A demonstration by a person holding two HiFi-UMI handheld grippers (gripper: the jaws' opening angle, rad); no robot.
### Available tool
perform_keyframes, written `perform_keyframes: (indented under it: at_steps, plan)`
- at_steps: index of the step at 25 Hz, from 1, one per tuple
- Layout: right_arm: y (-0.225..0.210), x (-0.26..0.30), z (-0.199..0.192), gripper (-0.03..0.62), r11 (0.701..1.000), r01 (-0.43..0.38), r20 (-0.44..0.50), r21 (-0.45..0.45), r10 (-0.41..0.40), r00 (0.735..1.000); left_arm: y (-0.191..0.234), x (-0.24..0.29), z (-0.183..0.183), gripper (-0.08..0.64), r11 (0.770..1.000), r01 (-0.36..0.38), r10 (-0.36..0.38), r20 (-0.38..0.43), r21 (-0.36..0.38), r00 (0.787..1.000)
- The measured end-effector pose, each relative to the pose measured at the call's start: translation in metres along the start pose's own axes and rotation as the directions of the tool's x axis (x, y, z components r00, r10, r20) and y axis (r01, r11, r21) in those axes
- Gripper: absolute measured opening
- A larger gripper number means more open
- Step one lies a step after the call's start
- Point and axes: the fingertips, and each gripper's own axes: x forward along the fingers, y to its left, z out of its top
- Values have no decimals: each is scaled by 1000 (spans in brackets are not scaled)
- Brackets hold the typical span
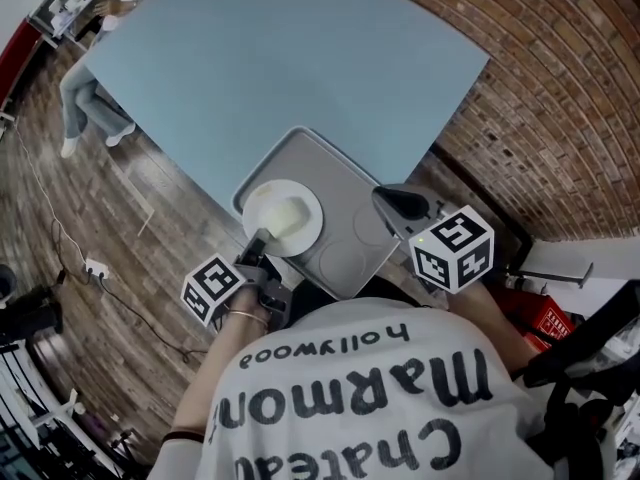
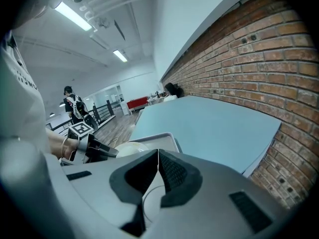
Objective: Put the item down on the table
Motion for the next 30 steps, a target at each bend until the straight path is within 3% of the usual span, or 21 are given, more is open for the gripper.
perform_keyframes:
  at_steps: [9,19,25,30]
  plan:
    - [-11,-2,0,11,999,-6,14,40,5,1000,-17,21,13,28,983,-78,70,55,169,996]
    - [-17,-1,-6,11,998,0,13,58,-1,1000,-29,41,19,28,962,-113,98,75,248,992]
    - [-20,1,-6,11,998,5,10,68,-6,1000,-30,44,26,44,917,-166,140,98,362,985]
    - [-23,0,-7,12,997,9,9,72,-9,1000,-32,47,23,64,853,-222,184,126,472,975]
